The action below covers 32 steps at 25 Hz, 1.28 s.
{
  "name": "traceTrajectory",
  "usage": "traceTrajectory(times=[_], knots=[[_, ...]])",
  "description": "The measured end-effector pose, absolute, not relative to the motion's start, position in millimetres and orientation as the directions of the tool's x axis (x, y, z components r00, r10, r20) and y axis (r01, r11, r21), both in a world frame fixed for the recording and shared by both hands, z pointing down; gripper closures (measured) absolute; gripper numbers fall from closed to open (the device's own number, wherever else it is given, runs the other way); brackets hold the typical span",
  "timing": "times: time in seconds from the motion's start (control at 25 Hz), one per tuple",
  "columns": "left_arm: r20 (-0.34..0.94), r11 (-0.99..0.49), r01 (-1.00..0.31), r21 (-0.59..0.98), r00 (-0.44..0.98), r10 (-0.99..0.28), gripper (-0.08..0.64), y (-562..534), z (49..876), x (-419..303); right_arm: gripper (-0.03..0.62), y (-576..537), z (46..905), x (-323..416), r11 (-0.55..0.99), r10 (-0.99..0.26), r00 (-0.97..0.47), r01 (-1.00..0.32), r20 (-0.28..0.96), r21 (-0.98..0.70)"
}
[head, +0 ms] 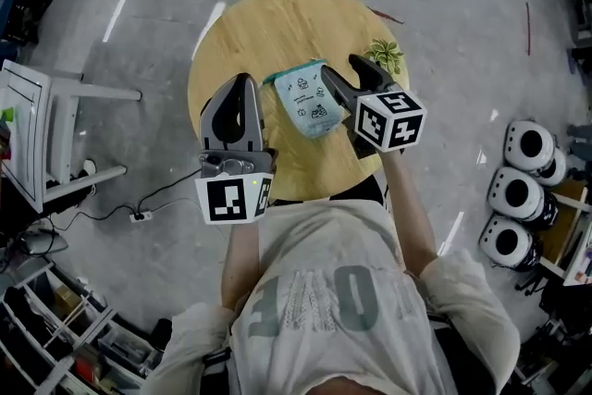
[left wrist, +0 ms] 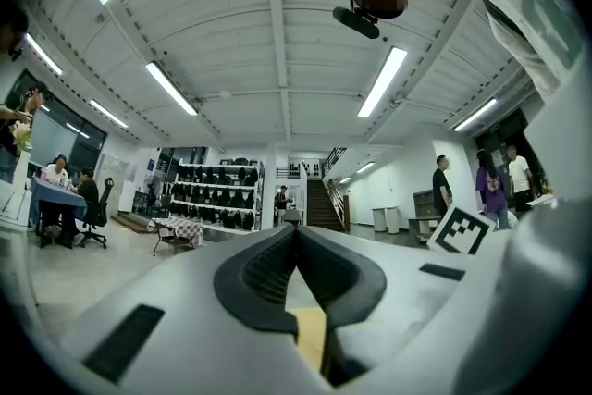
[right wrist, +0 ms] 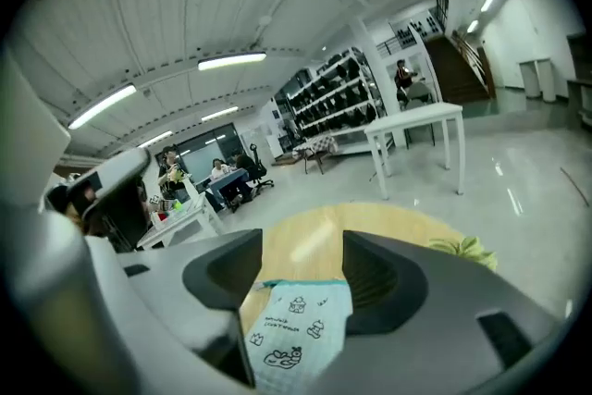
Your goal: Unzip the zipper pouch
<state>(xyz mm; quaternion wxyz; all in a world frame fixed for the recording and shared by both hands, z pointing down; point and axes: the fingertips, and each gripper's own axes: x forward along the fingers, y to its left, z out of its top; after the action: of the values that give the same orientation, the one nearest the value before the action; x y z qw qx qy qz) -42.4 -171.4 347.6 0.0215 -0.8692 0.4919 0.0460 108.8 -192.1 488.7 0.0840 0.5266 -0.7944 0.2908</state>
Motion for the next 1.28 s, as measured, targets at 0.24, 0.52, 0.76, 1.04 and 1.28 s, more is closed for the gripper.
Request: traceTrajectory(times=[0.24, 0.52, 0.76, 1.04, 1.28], knots=[[-0.061, -0.463, -0.886, 0.017, 0.461, -0.885, 0.534, -182, 362, -53, 0.403, -215, 583, 119, 0.125, -0.667, -0.410, -0.885, 0.622, -0.449], [-0.020, -0.439, -0.897, 0.040, 0.439, -0.898, 0.534, -190, 382, -55, 0.407, -220, 638, 116, 0.055, -0.553, -0.447, -0.862, 0.704, -0.504], [-0.020, -0.425, -0.904, 0.049, 0.424, -0.905, 0.534, -195, 385, -55, 0.412, -217, 654, 107, 0.031, -0.507, -0.478, -0.841, 0.717, -0.540], [-0.011, -0.402, -0.913, 0.065, 0.402, -0.915, 0.534, -194, 389, -65, 0.524, -216, 660, 112, -0.011, -0.503, -0.450, -0.850, 0.738, -0.526], [-0.027, -0.398, -0.915, 0.067, 0.397, -0.917, 0.534, -196, 385, -63, 0.557, -216, 650, 110, -0.011, -0.528, -0.494, -0.809, 0.691, -0.587]])
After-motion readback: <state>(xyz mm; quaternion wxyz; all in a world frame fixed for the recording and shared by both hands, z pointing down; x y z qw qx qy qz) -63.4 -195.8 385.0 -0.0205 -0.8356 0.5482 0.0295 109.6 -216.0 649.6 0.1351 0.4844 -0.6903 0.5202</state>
